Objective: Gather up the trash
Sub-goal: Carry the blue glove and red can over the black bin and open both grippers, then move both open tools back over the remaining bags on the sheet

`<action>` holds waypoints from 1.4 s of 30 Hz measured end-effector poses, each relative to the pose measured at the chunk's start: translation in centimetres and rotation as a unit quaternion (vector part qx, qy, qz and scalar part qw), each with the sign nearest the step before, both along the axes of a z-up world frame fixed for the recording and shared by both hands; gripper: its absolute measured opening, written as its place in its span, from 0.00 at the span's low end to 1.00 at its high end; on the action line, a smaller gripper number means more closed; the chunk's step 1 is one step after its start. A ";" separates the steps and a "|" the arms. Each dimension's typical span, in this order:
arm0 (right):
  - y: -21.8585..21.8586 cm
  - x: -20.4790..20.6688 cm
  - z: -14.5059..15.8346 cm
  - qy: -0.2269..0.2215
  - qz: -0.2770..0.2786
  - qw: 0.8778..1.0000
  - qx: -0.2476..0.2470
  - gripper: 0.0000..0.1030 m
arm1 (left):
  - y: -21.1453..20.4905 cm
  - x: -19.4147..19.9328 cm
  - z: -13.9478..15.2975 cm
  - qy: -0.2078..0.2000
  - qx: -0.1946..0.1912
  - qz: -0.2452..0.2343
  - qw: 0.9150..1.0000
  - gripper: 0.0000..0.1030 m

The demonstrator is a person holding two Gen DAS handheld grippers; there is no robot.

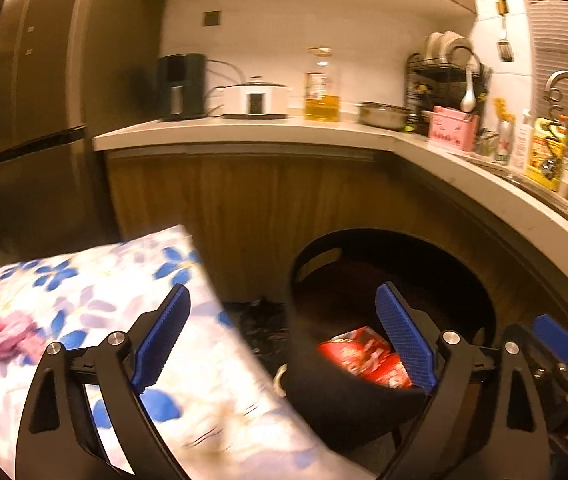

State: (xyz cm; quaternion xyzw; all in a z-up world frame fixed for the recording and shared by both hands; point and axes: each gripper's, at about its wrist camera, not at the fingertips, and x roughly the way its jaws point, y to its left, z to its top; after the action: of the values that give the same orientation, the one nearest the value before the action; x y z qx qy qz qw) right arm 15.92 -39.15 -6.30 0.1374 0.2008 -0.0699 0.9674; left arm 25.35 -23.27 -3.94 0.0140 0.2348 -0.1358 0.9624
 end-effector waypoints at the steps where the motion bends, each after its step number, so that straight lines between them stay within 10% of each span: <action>1: 0.4 -0.3 0.1 -0.001 -0.001 1.000 -0.007 0.68 | 0.6 -0.3 0.0 0.000 -0.001 0.009 1.000 0.91; 29: 12.1 -4.3 1.5 -0.018 0.051 0.997 -0.057 0.69 | 14.0 -9.4 0.3 -0.011 0.002 0.145 0.989 0.93; 42: 20.3 -0.3 -0.4 -0.006 0.131 0.990 -0.055 0.69 | 25.1 -9.2 -1.5 -0.001 -0.005 0.260 0.966 0.93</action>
State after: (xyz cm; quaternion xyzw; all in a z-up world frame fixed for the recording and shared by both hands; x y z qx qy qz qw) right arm 15.61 -18.86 -6.74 0.0569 0.2069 0.0473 0.9756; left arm 16.13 1.85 -5.42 -0.0522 0.2290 0.1181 0.9648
